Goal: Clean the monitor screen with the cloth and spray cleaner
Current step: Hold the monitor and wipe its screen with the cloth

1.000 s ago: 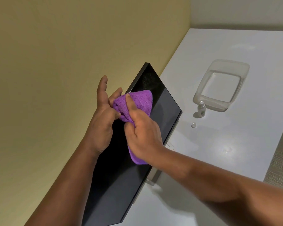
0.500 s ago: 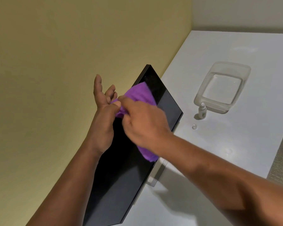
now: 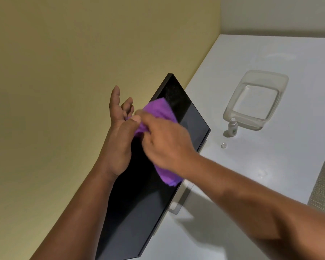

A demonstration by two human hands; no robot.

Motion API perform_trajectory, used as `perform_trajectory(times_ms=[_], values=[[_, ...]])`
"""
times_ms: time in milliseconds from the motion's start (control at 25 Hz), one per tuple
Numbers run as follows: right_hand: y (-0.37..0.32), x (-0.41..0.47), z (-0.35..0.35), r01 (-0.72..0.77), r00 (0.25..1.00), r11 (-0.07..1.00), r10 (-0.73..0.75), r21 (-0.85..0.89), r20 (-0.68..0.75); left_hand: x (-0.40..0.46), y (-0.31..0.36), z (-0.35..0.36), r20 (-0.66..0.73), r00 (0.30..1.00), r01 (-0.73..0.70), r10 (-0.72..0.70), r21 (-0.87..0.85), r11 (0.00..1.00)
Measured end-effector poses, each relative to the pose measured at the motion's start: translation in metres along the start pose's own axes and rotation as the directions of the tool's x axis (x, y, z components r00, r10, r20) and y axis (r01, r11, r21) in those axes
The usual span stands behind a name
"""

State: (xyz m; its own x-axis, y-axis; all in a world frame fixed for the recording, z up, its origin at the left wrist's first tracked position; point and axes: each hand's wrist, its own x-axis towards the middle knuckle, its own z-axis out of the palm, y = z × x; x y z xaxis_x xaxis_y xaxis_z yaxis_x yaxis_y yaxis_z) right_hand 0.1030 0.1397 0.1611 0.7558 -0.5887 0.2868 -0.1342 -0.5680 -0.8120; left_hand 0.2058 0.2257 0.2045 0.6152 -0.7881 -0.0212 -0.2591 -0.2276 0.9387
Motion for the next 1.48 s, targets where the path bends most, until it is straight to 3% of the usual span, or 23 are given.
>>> perform_trajectory(times_ms=[80, 160, 360, 520, 720, 880, 1000, 1200, 1360, 1480], values=[[0.015, 0.018, -0.007, -0.084, 0.993, 0.996, 0.08, -0.035, -0.086, 0.001, -0.002, 0.0, 0.025, 1.0, 0.011, -0.01, -0.022, 1.0], [0.014, 0.014, 0.001, -0.063, 0.992, 0.998, 0.059, -0.031, -0.108, 0.002, -0.003, -0.002, 0.03, 0.999, 0.014, -0.014, 0.008, 1.0], [0.005, -0.03, 0.024, 0.041, 0.999, 0.989, -0.043, 0.139, 0.011, 0.001, -0.003, -0.003, 0.039, 0.999, -0.002, -0.003, 0.121, 0.993], [0.011, -0.021, 0.017, 0.096, 0.995, 0.995, -0.096, 0.018, 0.001, 0.0, -0.005, -0.004, 0.069, 0.998, -0.02, 0.011, 0.141, 0.99], [0.018, 0.008, 0.005, -0.071, 0.99, 0.997, 0.074, 0.033, -0.117, -0.001, -0.006, -0.002, 0.114, 0.993, -0.051, 0.039, 0.102, 0.993], [0.009, -0.034, 0.041, 0.053, 0.997, 0.982, -0.043, 0.179, -0.06, -0.002, -0.003, -0.002, 0.081, 0.997, -0.029, 0.015, 0.175, 0.984], [0.03, -0.045, 0.056, 0.125, 0.982, 0.979, -0.099, 0.161, -0.161, -0.003, -0.003, -0.002, 0.075, 0.997, -0.02, 0.006, 0.194, 0.981], [0.044, -0.025, 0.053, -0.108, 0.945, 0.93, 0.206, 0.352, -0.255, -0.003, -0.002, 0.0, 0.099, 0.995, -0.018, -0.012, 0.3, 0.954], [0.028, -0.049, 0.075, -0.014, 0.985, 0.927, 0.077, 0.376, -0.153, -0.005, -0.001, -0.002, 0.121, 0.992, -0.026, -0.016, 0.336, 0.942], [0.054, -0.059, 0.069, -0.134, 0.967, 0.916, 0.203, 0.379, -0.15, -0.004, 0.0, 0.0, 0.126, 0.992, -0.017, -0.025, 0.317, 0.948]])
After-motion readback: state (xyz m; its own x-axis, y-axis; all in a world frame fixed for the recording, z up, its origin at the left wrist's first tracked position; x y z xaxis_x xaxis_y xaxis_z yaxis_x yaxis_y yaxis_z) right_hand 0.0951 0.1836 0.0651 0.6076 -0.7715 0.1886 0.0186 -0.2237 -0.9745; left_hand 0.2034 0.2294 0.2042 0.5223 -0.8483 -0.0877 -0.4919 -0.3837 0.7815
